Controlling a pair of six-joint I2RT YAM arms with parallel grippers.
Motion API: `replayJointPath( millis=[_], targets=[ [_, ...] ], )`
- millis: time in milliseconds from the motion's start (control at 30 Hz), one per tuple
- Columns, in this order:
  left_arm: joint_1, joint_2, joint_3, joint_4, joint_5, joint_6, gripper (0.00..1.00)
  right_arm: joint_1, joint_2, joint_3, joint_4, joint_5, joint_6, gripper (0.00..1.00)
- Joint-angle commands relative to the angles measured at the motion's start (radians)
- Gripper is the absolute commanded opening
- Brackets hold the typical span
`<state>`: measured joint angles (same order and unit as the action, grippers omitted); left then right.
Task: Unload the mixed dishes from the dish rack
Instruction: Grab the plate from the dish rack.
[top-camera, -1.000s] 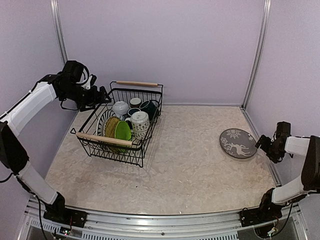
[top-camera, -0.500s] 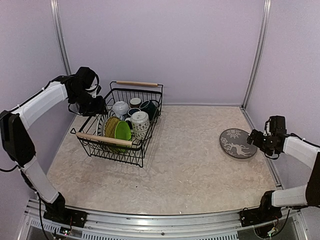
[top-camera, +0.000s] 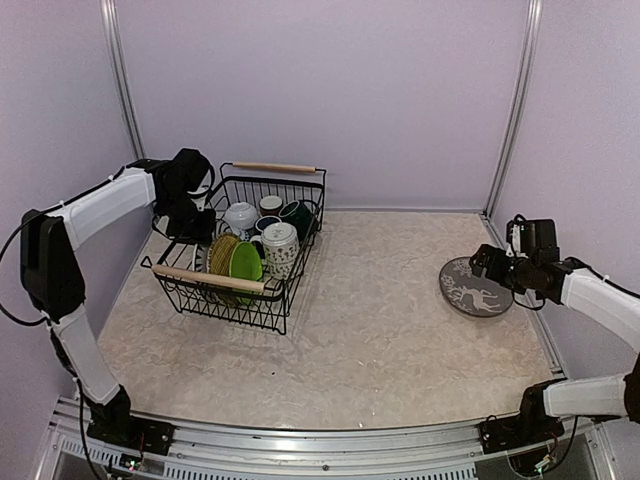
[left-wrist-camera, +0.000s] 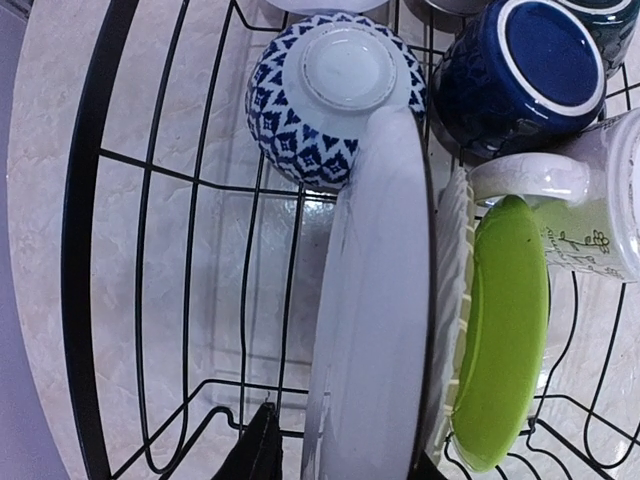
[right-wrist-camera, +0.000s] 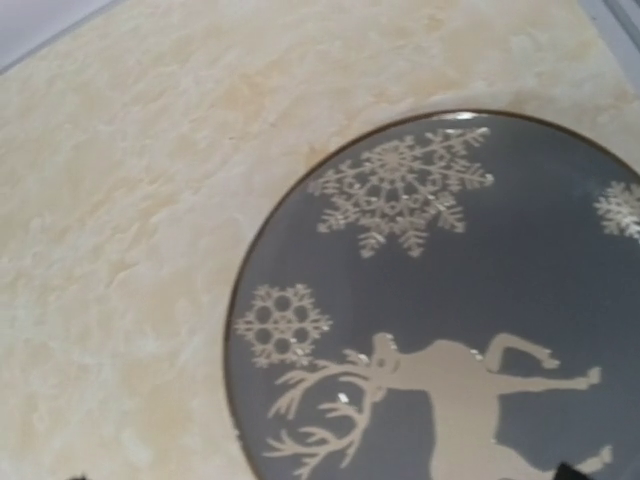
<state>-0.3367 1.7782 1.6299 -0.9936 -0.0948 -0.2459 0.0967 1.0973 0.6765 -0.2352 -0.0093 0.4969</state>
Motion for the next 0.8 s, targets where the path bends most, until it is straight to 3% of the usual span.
replayJointPath(
  millis=[0,167,333,600,767],
  targets=[
    [-0.014,0.033,0.032,-0.03,-0.035,0.017,0.29,0.04,-0.013,0.017,0.053,0.019,0.016,0.98],
    [-0.027,0.05,0.037,-0.04,-0.082,0.022,0.26,0.087,0.014,0.036,0.069,0.054,0.028,0.96],
    [-0.04,0.037,0.038,-0.038,-0.105,0.026,0.12,0.125,0.024,0.055,0.066,0.098,0.032,0.96],
    [-0.075,0.018,0.04,-0.046,-0.16,0.03,0.01,0.136,0.031,0.069,0.072,0.1,0.046,0.95],
    [-0.104,0.0,0.046,-0.055,-0.258,0.024,0.0,0.138,0.037,0.069,0.081,0.077,0.053,0.95]
  ],
)
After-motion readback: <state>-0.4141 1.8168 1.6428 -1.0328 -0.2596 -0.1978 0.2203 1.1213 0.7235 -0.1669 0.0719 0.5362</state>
